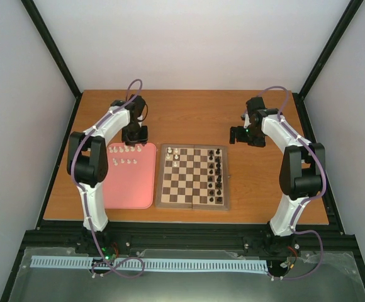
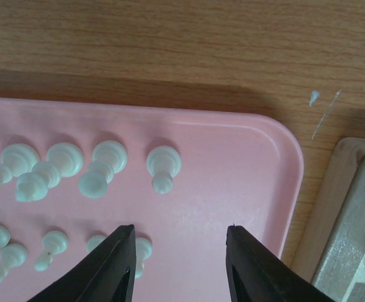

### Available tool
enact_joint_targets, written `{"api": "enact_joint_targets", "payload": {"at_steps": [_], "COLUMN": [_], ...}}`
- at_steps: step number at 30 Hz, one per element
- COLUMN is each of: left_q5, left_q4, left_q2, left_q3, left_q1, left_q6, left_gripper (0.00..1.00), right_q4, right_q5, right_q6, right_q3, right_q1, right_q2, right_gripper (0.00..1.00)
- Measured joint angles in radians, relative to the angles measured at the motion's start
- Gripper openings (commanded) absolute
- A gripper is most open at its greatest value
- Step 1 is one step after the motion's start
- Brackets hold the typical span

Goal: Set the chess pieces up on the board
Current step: Pick up the chess piece from the storage box.

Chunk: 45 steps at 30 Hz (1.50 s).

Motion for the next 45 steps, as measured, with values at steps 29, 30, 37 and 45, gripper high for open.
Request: {"api": "enact_joint_targets", "payload": {"at_steps": [29, 30, 37, 45], "left_q5": [-0.031, -0.032, -0.042, -0.052], "left_q4": [0.055, 0.055, 0.055, 0.056], "left_q2": [0.09, 0.09, 0.11, 0.133], "left_q3": [-0.013, -0.013, -0.011, 0.002], "left_q1": [0.002, 0.002, 0.002, 0.002], "left_q6": [0.005, 0.005, 0.005, 0.005], "left_gripper": [0.28, 0.28, 0.27, 0.2], "right_q4": [-0.008, -0.009, -0.011, -0.011], "right_q5": [-0.001, -0.001, -0.003, -0.003], "right_q6": [-0.001, -0.001, -0.001, -0.001], "right_q3": [0.008, 0.009, 0.011, 0.011], "right_q1": [0.0, 0.0, 0.0, 0.0], "right_q2": [0.002, 0.002, 0.011, 0.013], "right_gripper": [1.0, 1.0, 1.0, 1.0]}}
